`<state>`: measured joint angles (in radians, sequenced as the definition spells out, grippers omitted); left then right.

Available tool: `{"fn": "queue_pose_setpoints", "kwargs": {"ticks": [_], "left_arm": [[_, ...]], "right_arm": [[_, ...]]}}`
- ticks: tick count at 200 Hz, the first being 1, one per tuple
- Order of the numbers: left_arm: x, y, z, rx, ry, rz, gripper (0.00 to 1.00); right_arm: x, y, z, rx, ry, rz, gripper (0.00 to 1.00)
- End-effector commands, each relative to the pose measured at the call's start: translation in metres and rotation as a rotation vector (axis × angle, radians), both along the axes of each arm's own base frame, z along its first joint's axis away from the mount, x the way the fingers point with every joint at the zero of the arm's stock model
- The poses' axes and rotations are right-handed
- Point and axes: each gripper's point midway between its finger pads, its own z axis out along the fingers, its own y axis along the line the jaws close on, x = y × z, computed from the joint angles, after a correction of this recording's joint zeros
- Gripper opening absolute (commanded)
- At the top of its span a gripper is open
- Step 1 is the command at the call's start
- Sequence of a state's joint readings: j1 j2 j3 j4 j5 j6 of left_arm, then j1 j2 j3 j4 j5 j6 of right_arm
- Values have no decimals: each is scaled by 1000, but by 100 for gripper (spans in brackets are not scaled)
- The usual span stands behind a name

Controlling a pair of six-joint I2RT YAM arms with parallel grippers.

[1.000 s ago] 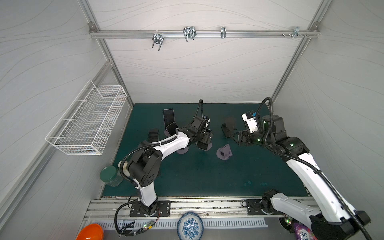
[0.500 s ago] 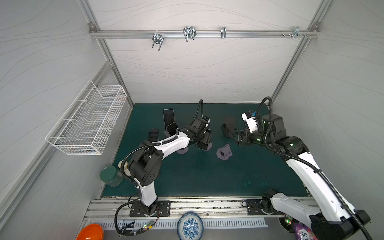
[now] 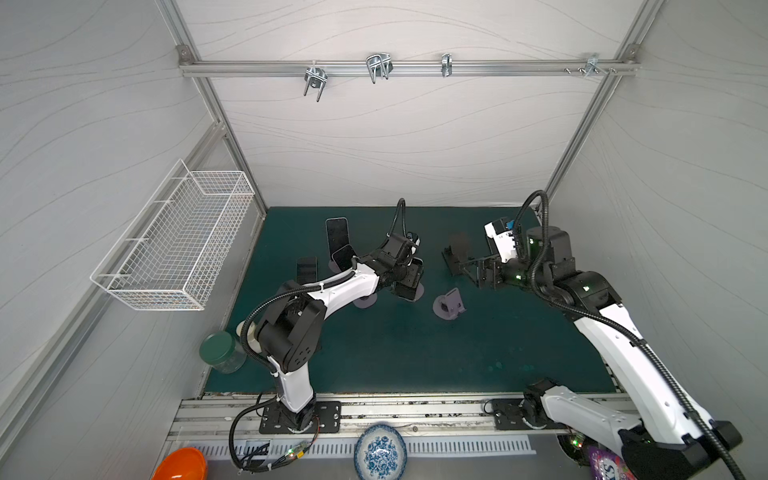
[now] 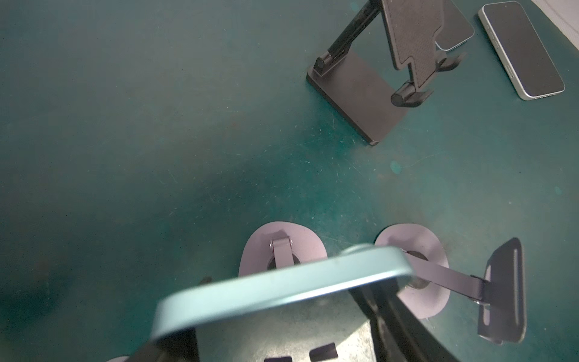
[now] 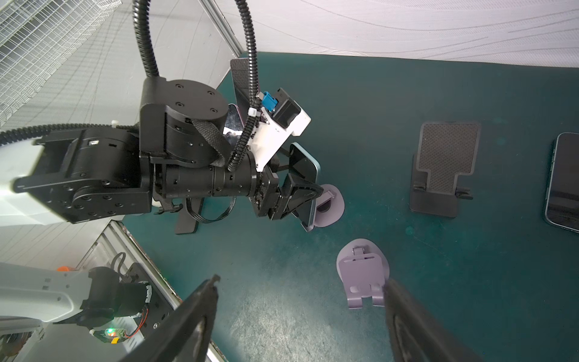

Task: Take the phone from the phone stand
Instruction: 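Close the left gripper on the mint-green phone and lift it off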

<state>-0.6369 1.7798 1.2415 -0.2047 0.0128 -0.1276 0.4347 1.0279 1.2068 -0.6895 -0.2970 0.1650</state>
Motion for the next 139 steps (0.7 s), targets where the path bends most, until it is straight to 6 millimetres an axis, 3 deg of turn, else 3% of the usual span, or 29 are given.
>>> {"fn": "queue_pose_setpoints", "kwargs": {"ticks": [1, 73, 139], "left_arm": [[11, -8, 45, -79, -94, -8, 66], [5, -11, 75, -130, -152, -47, 65], [-2, -8, 94, -158, -180, -55, 64]], "right_arm": [[-3, 2, 7, 1, -10, 17, 83], [1, 2, 13, 19, -2, -8, 81], [0, 16, 13, 10, 3, 23, 79]]}}
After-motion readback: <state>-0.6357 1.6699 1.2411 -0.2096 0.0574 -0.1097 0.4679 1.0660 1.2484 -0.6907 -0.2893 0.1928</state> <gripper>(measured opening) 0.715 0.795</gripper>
